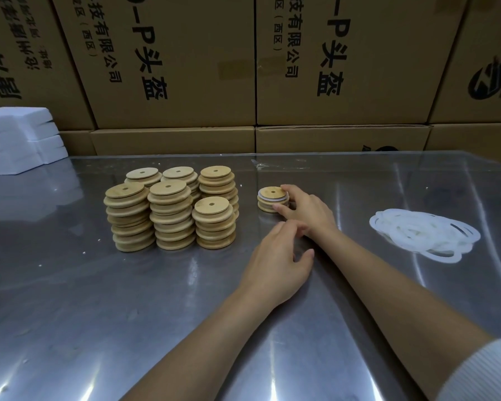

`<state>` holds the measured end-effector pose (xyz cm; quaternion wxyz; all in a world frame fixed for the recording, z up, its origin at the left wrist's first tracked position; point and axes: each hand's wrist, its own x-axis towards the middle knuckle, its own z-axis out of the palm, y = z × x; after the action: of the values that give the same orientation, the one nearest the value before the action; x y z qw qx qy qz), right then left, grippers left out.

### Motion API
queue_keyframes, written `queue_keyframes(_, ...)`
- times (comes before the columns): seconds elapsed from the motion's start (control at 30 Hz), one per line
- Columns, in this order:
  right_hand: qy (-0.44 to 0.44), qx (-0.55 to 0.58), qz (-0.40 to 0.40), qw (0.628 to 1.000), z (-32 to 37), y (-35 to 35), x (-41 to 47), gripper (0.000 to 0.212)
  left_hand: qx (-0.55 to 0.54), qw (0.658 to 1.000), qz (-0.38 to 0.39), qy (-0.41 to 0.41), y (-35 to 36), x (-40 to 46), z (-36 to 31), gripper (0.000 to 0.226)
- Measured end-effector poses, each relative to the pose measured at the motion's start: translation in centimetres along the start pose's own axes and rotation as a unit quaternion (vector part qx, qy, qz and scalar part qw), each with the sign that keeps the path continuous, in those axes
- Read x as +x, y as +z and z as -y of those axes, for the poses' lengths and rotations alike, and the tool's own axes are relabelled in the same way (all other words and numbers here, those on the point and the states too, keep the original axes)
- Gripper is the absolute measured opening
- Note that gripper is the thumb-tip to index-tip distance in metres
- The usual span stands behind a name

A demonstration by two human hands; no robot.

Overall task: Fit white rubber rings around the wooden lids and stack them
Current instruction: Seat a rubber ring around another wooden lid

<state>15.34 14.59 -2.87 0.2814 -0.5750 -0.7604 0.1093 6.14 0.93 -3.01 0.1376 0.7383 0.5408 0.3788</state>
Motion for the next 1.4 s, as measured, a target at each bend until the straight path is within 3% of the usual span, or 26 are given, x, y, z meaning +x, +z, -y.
queue_keyframes(0.17,0.019,0.019,0.020,0.999,0.2,-0.3,-0.4,0.066,0.059,0.998,-0.023,0.026,-0.9,0.1,0.1,0.038)
queue_keyframes(0.33,0.042,-0.013,-0.007,0.999,0.4,-0.9,-2.5,0.061,0.232,0.962,-0.137,0.048,-3.6,0.3,0.8,0.042)
queue_keyframes(0.43,0.045,-0.022,-0.032,0.998,0.2,-1.8,-4.7,0.051,0.314,0.937,-0.154,-0.019,-4.6,0.4,1.5,0.055)
queue_keyframes(0.6,0.018,-0.115,-0.084,0.990,-0.8,-4.0,-9.2,0.033,0.361,0.917,-0.103,-0.135,-5.4,0.1,2.4,0.066)
queue_keyframes(0.73,0.024,-0.276,-0.090,0.957,-2.4,-5.9,-11.4,0.028,0.366,0.917,-0.117,-0.108,-5.9,0.1,2.1,0.031)
queue_keyframes(0.8,0.064,-0.315,-0.097,0.942,-3.1,-7.0,-11.8,0.024,0.356,0.920,-0.132,-0.093,-6.1,0.1,2.0,0.026)
queue_keyframes(1.03,0.198,-0.258,-0.087,0.941,-5.5,-8.9,-10.8,0.026,0.300,0.941,-0.154,-0.026,-5.8,0.0,1.3,0.029)
queue_keyframes(1.17,0.208,-0.208,-0.107,0.950,-5.9,-9.5,-10.5,0.010,0.249,0.957,-0.147,0.034,-5.4,-0.1,0.3,0.031)
queue_keyframes(1.3,0.203,-0.150,-0.111,0.961,-5.7,-9.5,-10.3,0.018,0.224,0.968,-0.080,0.079,-4.0,-0.4,-0.7,0.030)
queue_keyframes(1.4,0.144,-0.132,-0.155,0.968,-4.7,-9.6,-10.6,0.023,0.211,0.972,-0.038,0.095,-2.9,-0.6,-1.1,0.031)
